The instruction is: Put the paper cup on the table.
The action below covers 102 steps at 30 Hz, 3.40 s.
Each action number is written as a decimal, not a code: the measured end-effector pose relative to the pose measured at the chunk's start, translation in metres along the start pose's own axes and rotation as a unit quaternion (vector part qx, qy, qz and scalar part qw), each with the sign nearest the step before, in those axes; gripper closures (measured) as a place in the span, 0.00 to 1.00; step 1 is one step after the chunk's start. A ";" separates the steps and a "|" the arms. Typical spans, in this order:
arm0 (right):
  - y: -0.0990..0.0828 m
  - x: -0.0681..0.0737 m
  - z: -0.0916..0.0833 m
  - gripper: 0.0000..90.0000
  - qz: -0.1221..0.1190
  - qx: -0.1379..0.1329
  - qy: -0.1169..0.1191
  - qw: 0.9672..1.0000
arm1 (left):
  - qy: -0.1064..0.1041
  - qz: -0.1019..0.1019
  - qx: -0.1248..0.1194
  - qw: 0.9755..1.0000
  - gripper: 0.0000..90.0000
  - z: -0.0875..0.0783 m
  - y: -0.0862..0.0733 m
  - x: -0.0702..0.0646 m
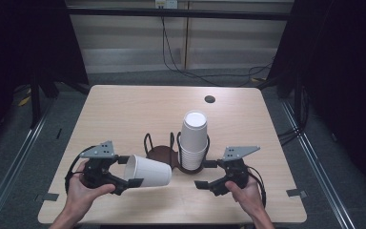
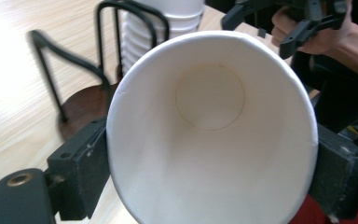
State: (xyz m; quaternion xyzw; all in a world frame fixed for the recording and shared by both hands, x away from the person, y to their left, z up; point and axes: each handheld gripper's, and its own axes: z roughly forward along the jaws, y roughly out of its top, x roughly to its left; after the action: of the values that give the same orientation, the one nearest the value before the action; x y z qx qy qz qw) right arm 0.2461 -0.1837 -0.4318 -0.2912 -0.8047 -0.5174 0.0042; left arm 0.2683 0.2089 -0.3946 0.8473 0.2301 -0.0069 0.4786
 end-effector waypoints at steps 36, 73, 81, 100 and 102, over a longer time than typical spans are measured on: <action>0.000 -0.004 0.005 0.16 0.005 0.012 -0.007 1.000 | 0.124 -0.020 0.115 0.985 0.14 -0.040 0.006 0.059; -0.003 -0.005 0.006 0.16 0.006 0.022 -0.014 1.000 | 0.164 0.015 0.273 0.948 0.14 0.014 0.056 0.110; -0.003 -0.005 0.007 0.16 0.004 0.026 -0.015 1.000 | 0.175 0.033 0.317 0.932 0.13 0.036 0.066 0.110; -0.003 -0.005 0.007 0.16 0.004 0.029 -0.021 0.999 | 0.156 0.042 0.304 0.939 0.07 0.060 0.071 0.116; -0.003 -0.005 0.007 0.17 0.004 0.029 -0.016 0.999 | 0.154 0.041 0.302 0.940 0.07 0.062 0.071 0.116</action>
State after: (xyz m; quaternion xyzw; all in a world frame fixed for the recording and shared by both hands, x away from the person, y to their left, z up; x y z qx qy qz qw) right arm 0.2504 -0.1811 -0.4391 -0.3020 -0.8184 -0.4889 0.0021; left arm 0.4131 0.1723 -0.3974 0.9515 0.2532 0.0736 0.1588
